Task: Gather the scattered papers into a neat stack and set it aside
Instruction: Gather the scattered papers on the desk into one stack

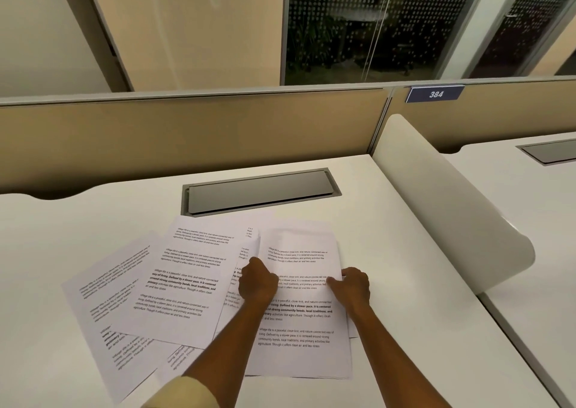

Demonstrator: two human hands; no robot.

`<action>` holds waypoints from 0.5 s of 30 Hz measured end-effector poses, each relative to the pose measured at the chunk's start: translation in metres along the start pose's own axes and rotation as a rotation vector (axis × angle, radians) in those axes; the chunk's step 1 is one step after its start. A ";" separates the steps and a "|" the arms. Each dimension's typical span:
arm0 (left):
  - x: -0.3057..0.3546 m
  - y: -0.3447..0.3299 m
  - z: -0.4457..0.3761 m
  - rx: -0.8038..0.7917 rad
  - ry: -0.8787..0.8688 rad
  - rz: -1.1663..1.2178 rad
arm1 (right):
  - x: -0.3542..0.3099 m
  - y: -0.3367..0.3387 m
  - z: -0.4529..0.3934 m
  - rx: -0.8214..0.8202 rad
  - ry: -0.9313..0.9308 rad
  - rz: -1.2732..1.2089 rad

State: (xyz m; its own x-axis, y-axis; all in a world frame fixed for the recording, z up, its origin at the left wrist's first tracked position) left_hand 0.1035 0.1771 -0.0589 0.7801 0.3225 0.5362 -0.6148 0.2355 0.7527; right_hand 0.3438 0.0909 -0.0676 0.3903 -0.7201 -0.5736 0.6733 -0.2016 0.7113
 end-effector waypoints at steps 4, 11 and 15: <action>-0.004 -0.004 -0.005 -0.058 0.021 0.231 | 0.001 0.002 -0.004 -0.009 -0.008 -0.133; -0.013 -0.010 -0.002 -0.116 0.025 0.505 | -0.006 -0.001 -0.005 -0.054 -0.025 -0.338; -0.014 -0.011 0.002 -0.124 -0.020 0.578 | -0.007 -0.002 -0.008 -0.065 -0.010 -0.326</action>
State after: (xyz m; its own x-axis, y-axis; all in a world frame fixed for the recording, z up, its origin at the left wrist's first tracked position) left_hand 0.1001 0.1678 -0.0740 0.3155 0.4131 0.8543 -0.9489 0.1325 0.2863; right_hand 0.3443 0.1014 -0.0683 0.1423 -0.6312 -0.7625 0.8008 -0.3793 0.4635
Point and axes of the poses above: each hand's wrist, its own z-axis away from the middle knuckle, its own y-axis out of the back of the hand, x = y × z, the point moved 8 cm from there along -z, towards the middle knuckle, and after that the axes turned 1 degree about -y, right-handed, at the moved point
